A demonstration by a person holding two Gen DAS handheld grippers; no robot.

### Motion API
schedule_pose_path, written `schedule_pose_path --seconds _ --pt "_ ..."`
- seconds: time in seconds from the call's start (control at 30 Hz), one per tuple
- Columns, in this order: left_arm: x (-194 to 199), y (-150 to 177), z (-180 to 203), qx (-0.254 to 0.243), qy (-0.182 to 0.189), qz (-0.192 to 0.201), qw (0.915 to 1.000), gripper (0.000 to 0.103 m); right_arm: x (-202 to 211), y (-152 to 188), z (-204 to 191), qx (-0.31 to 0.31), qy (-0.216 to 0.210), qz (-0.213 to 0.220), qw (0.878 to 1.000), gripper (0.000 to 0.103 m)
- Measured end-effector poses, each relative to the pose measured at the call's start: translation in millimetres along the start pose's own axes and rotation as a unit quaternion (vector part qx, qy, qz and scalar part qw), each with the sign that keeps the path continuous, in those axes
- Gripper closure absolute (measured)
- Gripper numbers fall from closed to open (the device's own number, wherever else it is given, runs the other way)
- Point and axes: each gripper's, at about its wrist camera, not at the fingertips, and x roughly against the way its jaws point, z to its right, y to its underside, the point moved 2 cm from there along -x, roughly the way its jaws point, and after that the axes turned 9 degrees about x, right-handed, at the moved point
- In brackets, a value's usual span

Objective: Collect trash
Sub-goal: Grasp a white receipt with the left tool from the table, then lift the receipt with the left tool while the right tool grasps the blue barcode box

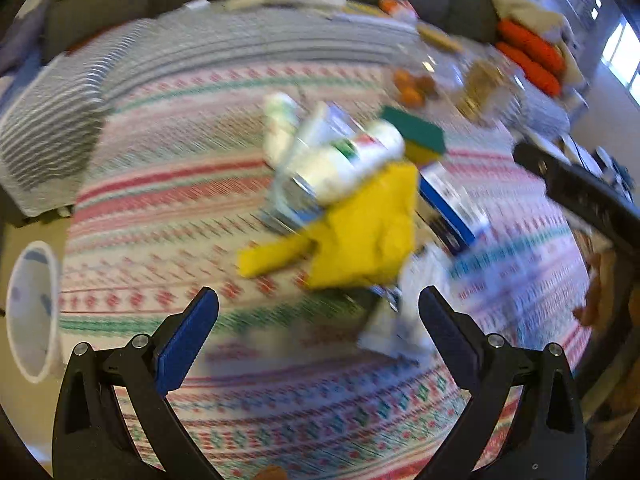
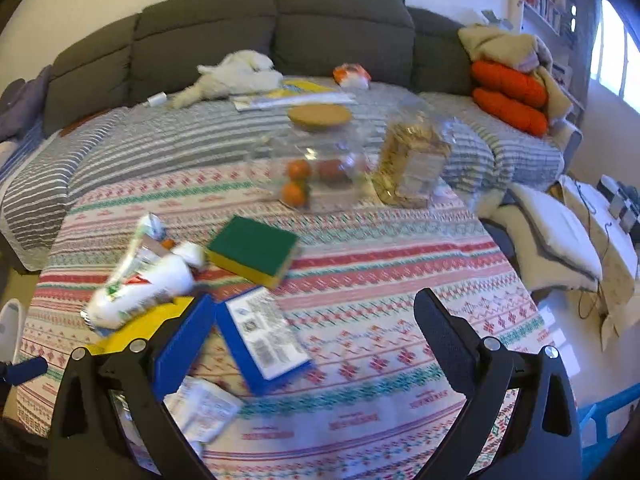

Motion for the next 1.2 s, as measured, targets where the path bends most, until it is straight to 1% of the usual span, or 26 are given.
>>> schedule_pose_path --seconds 0.07,0.13,0.17,0.27,0.37,0.43,0.5,0.53,0.6,0.63,0.67,0.7,0.77,0.83,0.9,1.03,1.1,1.2 --pt "-10 6 8 -0.012 0.008 -0.02 0.9997 0.007 -9 3 8 -0.004 -0.014 -0.015 1.0 0.007" --pt "-18 11 13 -0.015 0.016 -0.037 0.9991 0.007 -17 5 14 -0.006 -0.022 -0.023 0.999 0.007" --pt "-24 13 15 -0.014 0.023 -0.047 0.9985 0.007 -21 6 16 -0.005 -0.033 -0.028 0.999 0.007" --pt "-33 13 20 -0.008 0.034 -0.053 0.998 0.007 -30 7 20 -0.003 -0.049 -0.032 0.998 0.007" --pt "-42 11 30 -0.014 0.05 -0.051 0.9974 0.008 -36 7 20 0.006 -0.063 -0.028 0.998 0.007" --pt "-48 12 37 -0.02 0.064 -0.057 0.9961 0.018 -41 6 16 0.017 -0.074 -0.027 0.997 0.007" --pt "-52 13 43 -0.027 0.071 -0.069 0.9947 0.041 -46 5 11 0.026 -0.084 -0.029 0.996 0.007" --pt "-54 15 45 -0.031 0.076 -0.075 0.9938 0.044 -48 4 8 0.03 -0.09 -0.032 0.995 0.007" --pt "-52 17 46 -0.034 0.083 -0.072 0.9933 0.057 -53 5 0 0.045 -0.101 -0.04 0.993 0.007" --pt "-49 17 47 -0.036 0.093 -0.072 0.9924 0.06 -55 6 -5 0.055 -0.107 -0.043 0.992 0.007" --pt "-45 17 46 -0.038 0.1 -0.071 0.9917 0.076 -57 7 -9 0.064 -0.112 -0.046 0.991 0.007" --pt "-40 17 46 -0.042 0.113 -0.074 0.99 0.084 -59 7 -13 0.071 -0.116 -0.049 0.989 0.007" --pt "-31 20 45 -0.052 0.116 -0.073 0.9892 0.088 -64 10 -18 0.077 -0.125 -0.06 0.987 0.007" --pt "-17 25 45 -0.074 0.11 -0.062 0.9893 0.088 -69 13 -23 0.082 -0.134 -0.075 0.985 0.007" --pt "-5 29 43 -0.085 0.119 -0.058 0.9876 0.089 -73 15 -26 0.088 -0.138 -0.082 0.983 0.007" --pt "19 34 36 -0.105 0.123 -0.041 0.986 0.089 -76 18 -36 0.102 -0.147 -0.089 0.98 0.007" --pt "28 33 29 -0.106 0.123 -0.029 0.9864 0.089 -78 18 -39 0.107 -0.14 -0.084 0.981 0.007" --pt "43 25 9 -0.088 0.117 0.0 0.9893 0.089 -79 19 -45 0.113 -0.136 -0.084 0.981 0.007"
